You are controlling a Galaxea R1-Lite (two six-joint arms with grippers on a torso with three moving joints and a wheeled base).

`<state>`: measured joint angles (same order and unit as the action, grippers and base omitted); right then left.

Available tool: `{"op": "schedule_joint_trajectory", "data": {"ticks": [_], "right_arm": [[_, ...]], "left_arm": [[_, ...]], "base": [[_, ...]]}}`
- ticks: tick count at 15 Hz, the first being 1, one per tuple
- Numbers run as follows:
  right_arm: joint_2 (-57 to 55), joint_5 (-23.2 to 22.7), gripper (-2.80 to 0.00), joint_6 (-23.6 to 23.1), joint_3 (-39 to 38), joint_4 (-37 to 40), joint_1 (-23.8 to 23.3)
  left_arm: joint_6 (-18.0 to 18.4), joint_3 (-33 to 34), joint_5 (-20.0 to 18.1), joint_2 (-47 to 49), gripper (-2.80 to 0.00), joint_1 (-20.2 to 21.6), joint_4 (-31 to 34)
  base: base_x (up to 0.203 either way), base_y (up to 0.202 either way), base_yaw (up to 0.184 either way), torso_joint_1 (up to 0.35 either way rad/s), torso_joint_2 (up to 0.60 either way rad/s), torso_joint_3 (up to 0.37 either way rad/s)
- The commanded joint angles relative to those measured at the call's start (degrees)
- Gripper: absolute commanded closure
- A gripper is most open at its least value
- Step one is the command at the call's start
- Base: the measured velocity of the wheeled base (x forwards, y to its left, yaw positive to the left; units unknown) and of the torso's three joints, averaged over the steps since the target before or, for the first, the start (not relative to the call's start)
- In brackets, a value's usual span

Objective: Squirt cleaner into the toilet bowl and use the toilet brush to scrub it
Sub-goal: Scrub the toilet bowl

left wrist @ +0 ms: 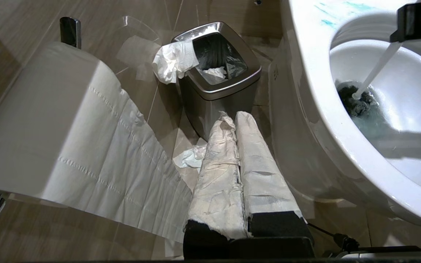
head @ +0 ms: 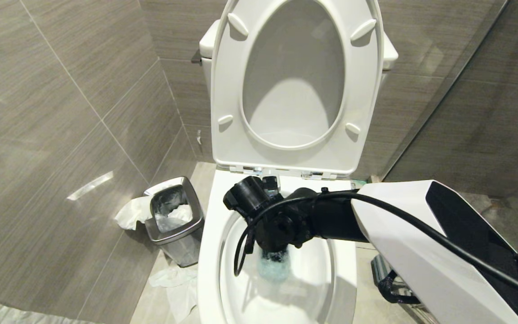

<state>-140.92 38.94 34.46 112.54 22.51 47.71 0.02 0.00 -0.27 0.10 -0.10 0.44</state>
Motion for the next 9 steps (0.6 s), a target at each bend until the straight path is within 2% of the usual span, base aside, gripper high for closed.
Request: {"op": "schedule_joint_trajectory", "data": {"ticks": [1,9], "right_arm": [[5.5,0.2,0.00,0.0,-0.5,0.7,0.8],[28.5,0.1,0.00,0.1,-1.8,13.5,2.8]], "left_arm": [[0.0,0.2,0.0,0.0,0.00,0.0,0.0],[0.0,0.2,0.0,0.0,0.00,0.0,0.0]], "base": [[0.000,0.000,0.000,0.000,0.00,0.000],[0.000,0.000,0.000,0.000,0.00,0.000]]}}
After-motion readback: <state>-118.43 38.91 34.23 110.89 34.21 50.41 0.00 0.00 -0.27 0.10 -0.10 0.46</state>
